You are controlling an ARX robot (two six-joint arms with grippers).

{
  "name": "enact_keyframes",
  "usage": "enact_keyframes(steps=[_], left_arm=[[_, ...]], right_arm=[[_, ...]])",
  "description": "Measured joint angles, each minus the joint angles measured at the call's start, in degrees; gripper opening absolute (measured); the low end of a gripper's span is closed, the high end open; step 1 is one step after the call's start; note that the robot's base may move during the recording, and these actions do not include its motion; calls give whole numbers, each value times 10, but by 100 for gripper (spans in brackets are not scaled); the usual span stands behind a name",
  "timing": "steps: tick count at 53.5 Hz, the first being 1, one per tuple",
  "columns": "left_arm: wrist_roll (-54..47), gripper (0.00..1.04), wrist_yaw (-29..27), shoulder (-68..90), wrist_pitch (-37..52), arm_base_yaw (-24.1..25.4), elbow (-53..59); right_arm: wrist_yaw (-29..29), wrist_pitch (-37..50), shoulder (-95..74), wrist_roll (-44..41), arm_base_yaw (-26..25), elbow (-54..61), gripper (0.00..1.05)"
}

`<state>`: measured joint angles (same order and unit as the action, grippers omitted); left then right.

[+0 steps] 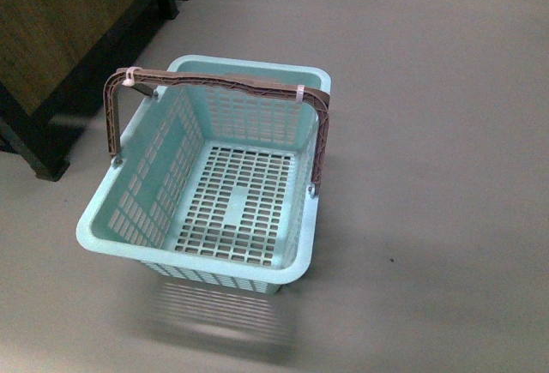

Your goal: Pick lemon and mango into basket

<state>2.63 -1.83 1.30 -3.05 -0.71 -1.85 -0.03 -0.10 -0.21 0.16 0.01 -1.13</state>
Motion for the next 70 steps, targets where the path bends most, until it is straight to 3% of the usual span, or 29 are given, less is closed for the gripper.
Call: enact_keyframes(steps=[5, 9, 16, 23, 30, 42, 55, 63, 70], left_arm=[[139, 98, -36, 94, -135, -40, -59], [283, 98, 0, 173, -134, -49, -75], [508, 98, 47, 312, 6, -27, -95], [629, 98, 58, 481, 159, -25, -118], [769, 98, 43, 799, 378, -52, -213], [835, 98, 21, 1127, 379, -116, -434], [841, 98, 12, 1274, 287, -176, -662], [840, 97, 5, 1323, 238, -185, -734], [840, 80, -2, 1353, 210, -187, -774]], right_arm=[[0, 0, 0, 0, 0, 0, 96], [0, 0, 0, 0, 0, 0, 96], [0, 0, 0, 0, 0, 0, 96], [0, 0, 0, 0, 0, 0, 96], [0, 0, 0, 0, 0, 0, 96], [0, 0, 0, 0, 0, 0, 96], [0, 0, 0, 0, 0, 0, 96], [0, 0, 0, 0, 0, 0, 96], [0, 0, 0, 0, 0, 0, 96]])
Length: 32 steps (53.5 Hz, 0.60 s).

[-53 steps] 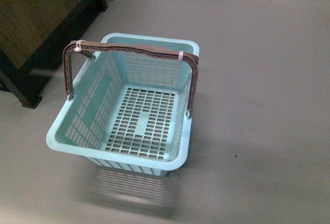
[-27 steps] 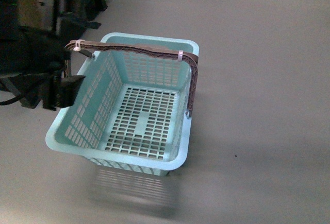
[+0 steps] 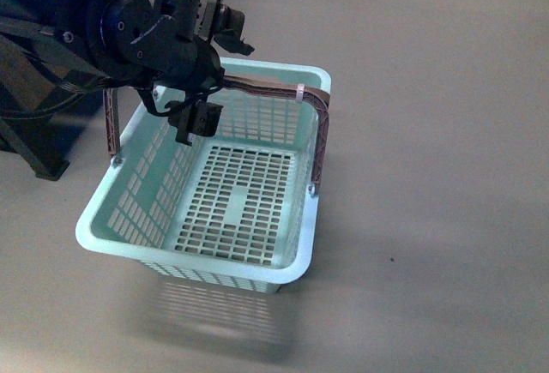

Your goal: Pick lemon and mango into basket

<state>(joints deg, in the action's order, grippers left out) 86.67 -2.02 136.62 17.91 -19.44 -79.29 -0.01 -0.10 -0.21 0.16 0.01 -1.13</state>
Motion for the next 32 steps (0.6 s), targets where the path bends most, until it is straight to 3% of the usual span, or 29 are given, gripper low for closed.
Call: enact_keyframes(steps=[15, 21, 29, 32], left_arm=[[16, 41, -10, 15, -40, -12, -46], [29, 19, -13, 15, -48, -20, -48], [67, 5, -3, -20, -36, -26, -1], [50, 5, -6, -37, -36, -28, 19]], right_arm=[[0, 0, 0, 0, 0, 0, 96], [0, 0, 0, 0, 0, 0, 96], [0, 0, 0, 0, 0, 0, 96], [0, 0, 0, 0, 0, 0, 96]])
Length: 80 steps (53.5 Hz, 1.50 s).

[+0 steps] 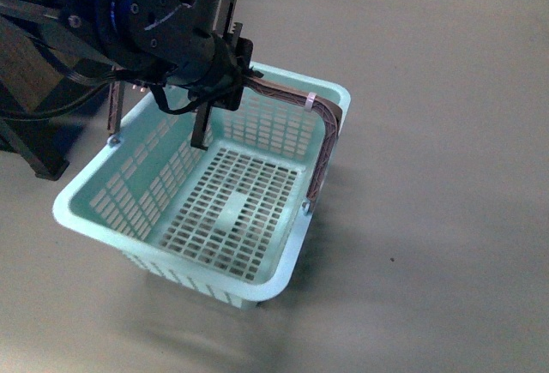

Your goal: Pick lemon and mango into basket

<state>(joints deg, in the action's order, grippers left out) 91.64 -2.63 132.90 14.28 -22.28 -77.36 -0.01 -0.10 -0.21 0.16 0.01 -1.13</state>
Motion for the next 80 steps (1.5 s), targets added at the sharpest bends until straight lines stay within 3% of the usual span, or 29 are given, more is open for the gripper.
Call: enact_keyframes(steps=[23, 33, 57, 80], left_arm=[[-6, 5, -3, -341, -9, 13, 229], [-7, 5, -7, -530, -75, 39, 303], [-13, 5, 0, -803, -258, 68, 347], [-18, 5, -2, -833, -292, 82, 348]], right_arm=[[0, 0, 0, 0, 0, 0, 96], [0, 0, 0, 0, 0, 0, 96], [0, 0, 0, 0, 0, 0, 96], [0, 0, 0, 0, 0, 0, 96]])
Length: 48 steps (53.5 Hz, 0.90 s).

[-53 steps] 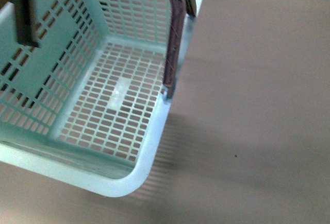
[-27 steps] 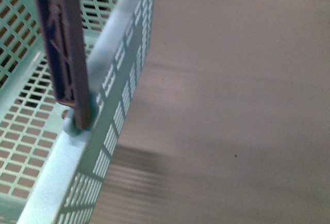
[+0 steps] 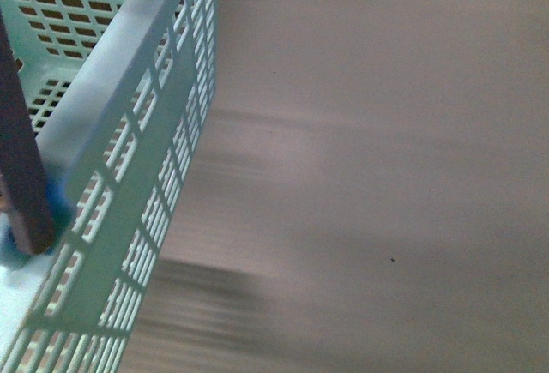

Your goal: Pick lemon and mango into basket

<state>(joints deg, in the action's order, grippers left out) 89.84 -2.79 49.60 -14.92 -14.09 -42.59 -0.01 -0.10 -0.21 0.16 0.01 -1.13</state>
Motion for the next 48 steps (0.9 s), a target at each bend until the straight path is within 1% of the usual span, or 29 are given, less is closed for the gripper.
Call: enact_keyframes(steps=[48], left_arm=[[0, 5, -2, 0, 0, 0, 2]], right_arm=[[0, 0, 0, 0, 0, 0, 96]])
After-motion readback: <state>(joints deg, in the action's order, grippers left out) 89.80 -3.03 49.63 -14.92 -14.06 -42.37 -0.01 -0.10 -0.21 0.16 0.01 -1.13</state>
